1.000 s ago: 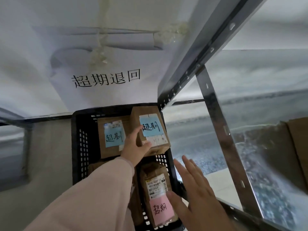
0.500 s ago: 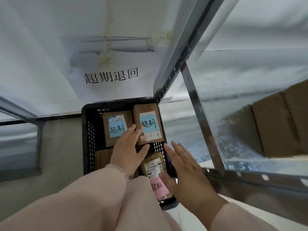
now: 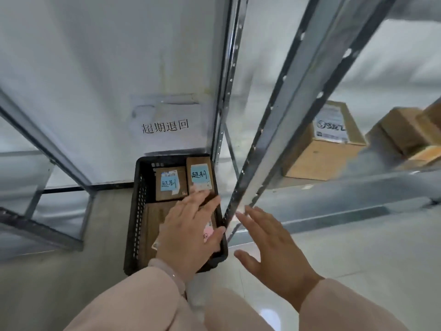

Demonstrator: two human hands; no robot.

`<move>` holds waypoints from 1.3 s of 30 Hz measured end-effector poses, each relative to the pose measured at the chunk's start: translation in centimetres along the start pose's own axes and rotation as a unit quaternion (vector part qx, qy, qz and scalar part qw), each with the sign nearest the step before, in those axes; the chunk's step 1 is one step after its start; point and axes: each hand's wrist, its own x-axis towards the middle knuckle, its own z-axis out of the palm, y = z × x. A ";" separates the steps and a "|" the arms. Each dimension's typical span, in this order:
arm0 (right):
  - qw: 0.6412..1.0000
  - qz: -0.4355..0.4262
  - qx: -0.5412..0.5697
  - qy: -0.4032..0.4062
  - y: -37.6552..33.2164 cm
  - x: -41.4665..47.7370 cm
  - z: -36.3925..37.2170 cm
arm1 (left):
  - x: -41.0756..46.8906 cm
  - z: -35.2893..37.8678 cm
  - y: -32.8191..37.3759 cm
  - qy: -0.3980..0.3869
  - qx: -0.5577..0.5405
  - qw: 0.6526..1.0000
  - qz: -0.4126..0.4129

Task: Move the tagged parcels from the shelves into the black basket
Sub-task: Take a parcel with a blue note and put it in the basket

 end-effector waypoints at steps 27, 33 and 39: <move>0.924 0.313 -0.011 0.220 25.2 -25.5 -16.9 | 9.1 9.8 40.1 -0.029 -0.106 0.969 0.219; 0.915 0.329 -0.008 0.231 32.6 -20.3 -21.3 | 17.9 14.3 43.8 -0.041 -0.115 0.971 0.206; 0.916 0.340 -0.006 0.213 39.1 -14.3 -24.1 | 25.9 17.5 45.7 -0.122 -0.115 0.971 0.171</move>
